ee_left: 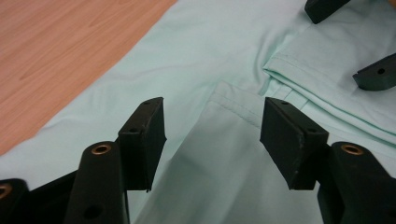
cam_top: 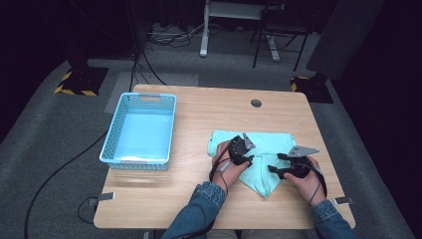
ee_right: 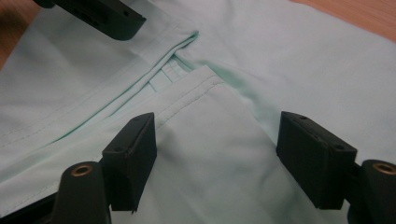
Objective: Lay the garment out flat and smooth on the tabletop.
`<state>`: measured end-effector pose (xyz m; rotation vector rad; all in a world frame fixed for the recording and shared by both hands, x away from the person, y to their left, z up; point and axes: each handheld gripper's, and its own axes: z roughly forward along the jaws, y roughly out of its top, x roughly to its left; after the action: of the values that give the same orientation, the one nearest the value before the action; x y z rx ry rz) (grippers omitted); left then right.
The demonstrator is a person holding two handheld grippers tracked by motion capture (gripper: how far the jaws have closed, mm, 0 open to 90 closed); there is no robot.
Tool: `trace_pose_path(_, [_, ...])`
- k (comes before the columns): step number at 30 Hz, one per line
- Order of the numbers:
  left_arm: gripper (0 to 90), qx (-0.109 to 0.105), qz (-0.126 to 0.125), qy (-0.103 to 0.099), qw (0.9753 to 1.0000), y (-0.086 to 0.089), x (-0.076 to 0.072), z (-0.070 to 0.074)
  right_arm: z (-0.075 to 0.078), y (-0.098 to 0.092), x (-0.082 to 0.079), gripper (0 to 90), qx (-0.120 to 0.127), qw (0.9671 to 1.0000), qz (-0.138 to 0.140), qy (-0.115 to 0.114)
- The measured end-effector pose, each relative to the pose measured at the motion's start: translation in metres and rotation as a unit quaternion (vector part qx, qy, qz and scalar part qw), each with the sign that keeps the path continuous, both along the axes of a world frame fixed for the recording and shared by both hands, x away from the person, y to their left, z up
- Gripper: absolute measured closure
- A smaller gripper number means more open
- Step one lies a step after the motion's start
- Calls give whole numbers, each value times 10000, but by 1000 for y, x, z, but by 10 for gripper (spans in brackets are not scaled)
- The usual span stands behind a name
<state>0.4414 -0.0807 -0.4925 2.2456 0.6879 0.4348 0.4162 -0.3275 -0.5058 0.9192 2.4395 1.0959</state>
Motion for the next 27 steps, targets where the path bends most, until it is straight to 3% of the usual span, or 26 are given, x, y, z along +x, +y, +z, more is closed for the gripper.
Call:
trace_pose_path(3, [483, 49, -62, 94, 9999, -3, 3, -5, 0, 0, 0, 288, 2, 10000, 0, 0])
trace_pose_path(6, [529, -84, -122, 167, 9998, -3, 4, -7, 0, 0, 0, 287, 5, 10000, 2, 2])
trace_pose_path(9, [710, -6, -150, 178, 9997, -3, 1, -4, 0, 0, 0, 288, 6, 10000, 2, 4])
trace_pose_path(13, [863, -40, -130, 168, 9998, 0, -4, 2, 0, 0, 0, 288, 4, 10000, 1, 2])
trace_pose_path(22, [885, -153, -146, 24, 9998, 8, -18, 20, 0, 0, 0, 288, 5, 10000, -7, -2])
trace_pose_path(27, [885, -191, -74, -65, 9998, 23, -29, 27, 0, 0, 0, 288, 7, 10000, -5, -1])
